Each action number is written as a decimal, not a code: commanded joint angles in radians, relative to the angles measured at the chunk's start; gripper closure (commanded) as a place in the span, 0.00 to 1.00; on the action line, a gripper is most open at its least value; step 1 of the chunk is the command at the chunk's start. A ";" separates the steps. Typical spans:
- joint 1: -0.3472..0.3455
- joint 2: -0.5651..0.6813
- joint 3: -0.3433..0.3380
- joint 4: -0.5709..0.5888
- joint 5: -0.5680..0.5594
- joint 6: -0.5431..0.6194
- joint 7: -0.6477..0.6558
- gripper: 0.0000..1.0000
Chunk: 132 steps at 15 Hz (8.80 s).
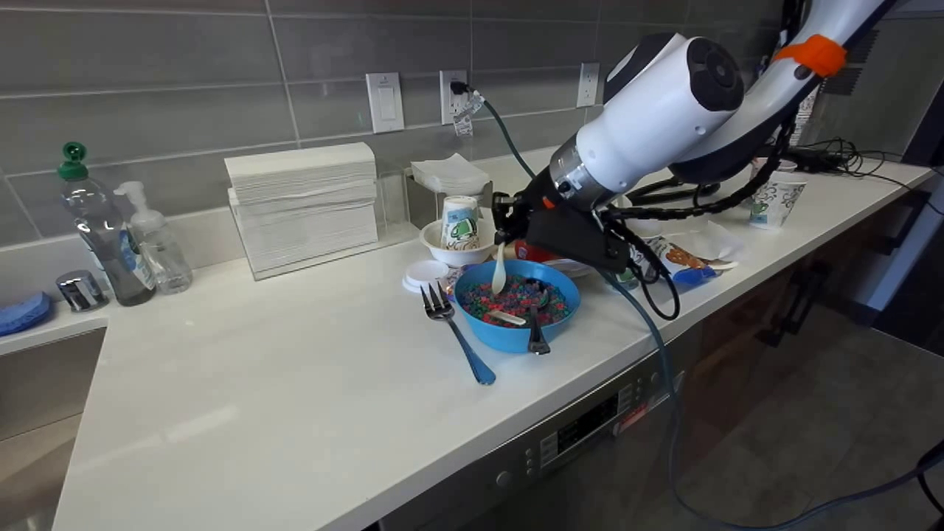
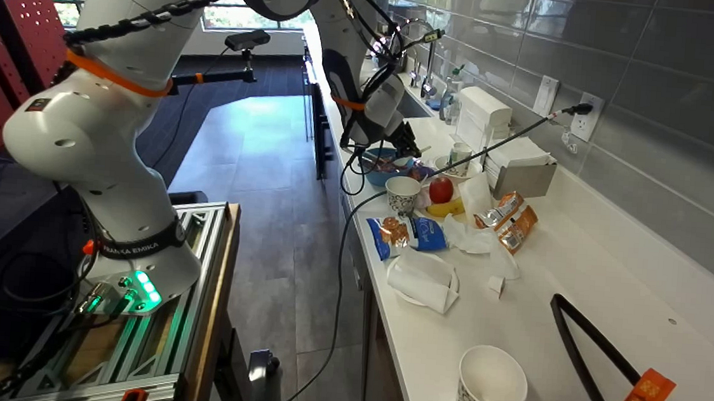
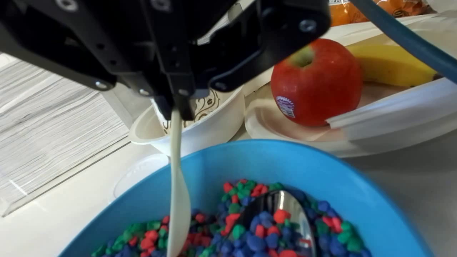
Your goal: Place some cereal from the blue bowl into the white bowl.
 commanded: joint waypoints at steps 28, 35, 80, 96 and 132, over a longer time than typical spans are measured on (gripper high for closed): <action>-0.470 0.365 0.491 -0.039 -0.436 -0.164 0.042 0.99; -0.513 0.380 0.524 -0.055 -0.436 -0.153 0.042 0.99; -0.732 0.553 0.763 -0.145 -0.437 -0.605 0.043 0.99; -0.671 0.606 0.727 -0.053 -0.436 -0.621 0.043 0.99; -0.543 0.223 0.559 -0.081 -0.422 -0.072 0.051 0.99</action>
